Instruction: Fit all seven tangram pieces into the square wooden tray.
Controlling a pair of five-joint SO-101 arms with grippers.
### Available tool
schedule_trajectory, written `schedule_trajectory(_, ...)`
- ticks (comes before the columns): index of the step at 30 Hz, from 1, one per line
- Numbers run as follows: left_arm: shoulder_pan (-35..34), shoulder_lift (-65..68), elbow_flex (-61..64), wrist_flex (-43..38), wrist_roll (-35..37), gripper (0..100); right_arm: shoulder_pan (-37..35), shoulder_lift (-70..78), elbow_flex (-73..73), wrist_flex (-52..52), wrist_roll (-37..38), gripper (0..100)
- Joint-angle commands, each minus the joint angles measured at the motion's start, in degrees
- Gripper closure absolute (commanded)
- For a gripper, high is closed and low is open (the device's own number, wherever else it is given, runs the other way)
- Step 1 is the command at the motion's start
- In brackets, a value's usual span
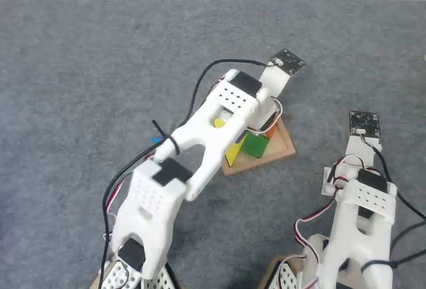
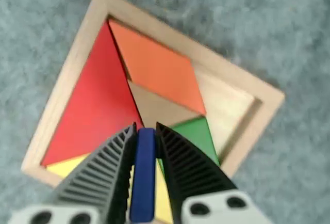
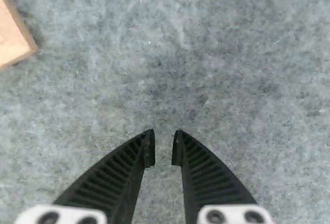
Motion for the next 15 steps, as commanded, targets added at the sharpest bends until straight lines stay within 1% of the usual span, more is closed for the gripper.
schedule_trajectory(1,0.53,2.99,-9.01,-0.35,2.81,99,0.48,-2.24,-2.64,0.22,0.7,90.8)
schedule_trajectory(5,1.14,5.98,-13.05,-0.26,3.96,99,0.48,-2.24,-2.64,0.22,0.7,90.8)
schedule_trajectory(9,3.52,7.21,-15.6,1.85,4.04,98,0.48,-2.24,-2.64,0.13,0.7,90.8)
schedule_trajectory(12,5.36,7.12,-16.4,3.52,3.96,92,0.48,-2.15,-2.64,0.13,0.7,90.8)
schedule_trajectory(15,5.71,7.3,-16.13,3.78,3.6,86,0.48,-2.07,-2.64,0.13,0.7,90.8)
